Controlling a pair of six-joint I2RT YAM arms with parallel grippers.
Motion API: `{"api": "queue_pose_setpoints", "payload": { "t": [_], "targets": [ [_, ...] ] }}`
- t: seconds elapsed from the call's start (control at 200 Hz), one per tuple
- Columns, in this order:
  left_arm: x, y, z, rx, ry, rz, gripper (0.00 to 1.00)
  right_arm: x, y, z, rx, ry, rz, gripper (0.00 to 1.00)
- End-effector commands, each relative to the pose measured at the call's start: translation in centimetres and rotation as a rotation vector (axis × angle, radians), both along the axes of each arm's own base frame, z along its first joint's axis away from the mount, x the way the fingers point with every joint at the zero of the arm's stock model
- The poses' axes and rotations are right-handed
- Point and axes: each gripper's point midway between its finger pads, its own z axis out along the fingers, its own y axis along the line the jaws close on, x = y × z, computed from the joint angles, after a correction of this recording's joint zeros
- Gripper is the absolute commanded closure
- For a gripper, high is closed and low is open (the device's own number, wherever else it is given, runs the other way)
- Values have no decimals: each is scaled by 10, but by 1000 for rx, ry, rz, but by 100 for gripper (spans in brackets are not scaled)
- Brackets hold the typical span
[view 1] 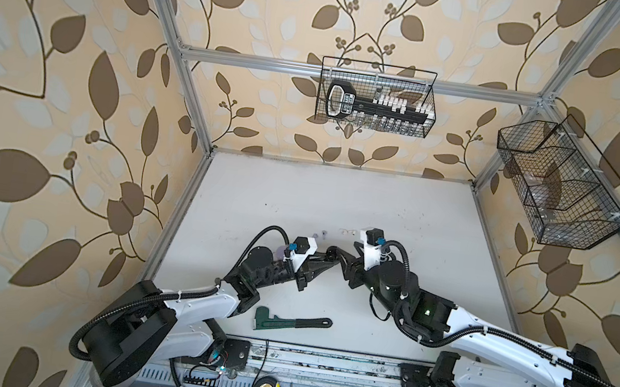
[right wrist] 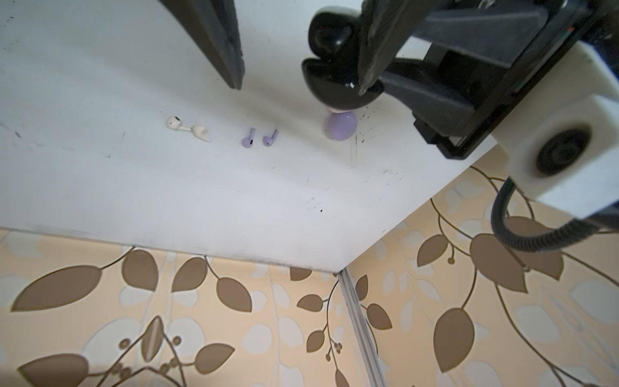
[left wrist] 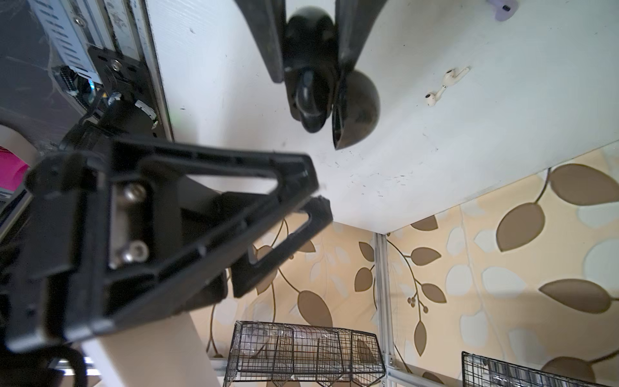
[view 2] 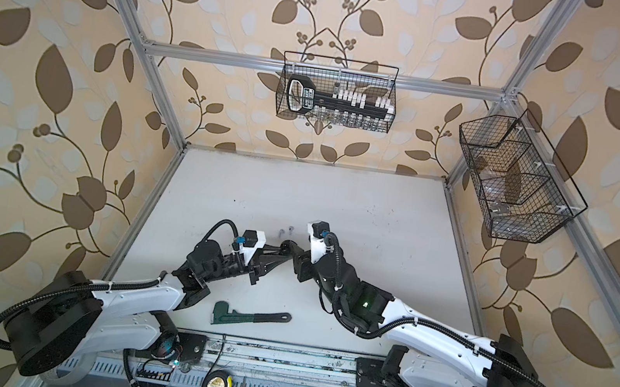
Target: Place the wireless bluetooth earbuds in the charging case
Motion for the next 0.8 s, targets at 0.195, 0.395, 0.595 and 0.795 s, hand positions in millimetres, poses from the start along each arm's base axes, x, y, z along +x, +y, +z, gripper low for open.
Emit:
{"api": "queue_pose_setpoints", "payload": {
  "t": [0.195, 0.395, 0.595, 0.795],
  "targets": [
    [-20, -12, 30, -51, -122, -147, 100, 39, -28, -27, 43, 162, -66, 45],
    [-28, -15, 35, -69, -115, -205, 100, 37, -1, -36, 60, 201, 63, 46],
    [-29, -17, 36, -79, -107, -223, 100, 20, 12, -20, 103, 142, 157, 45],
    [-28, -19, 35, -73, -97, -229, 100, 11, 13, -11, 152, 110, 207, 45]
  ]
}}
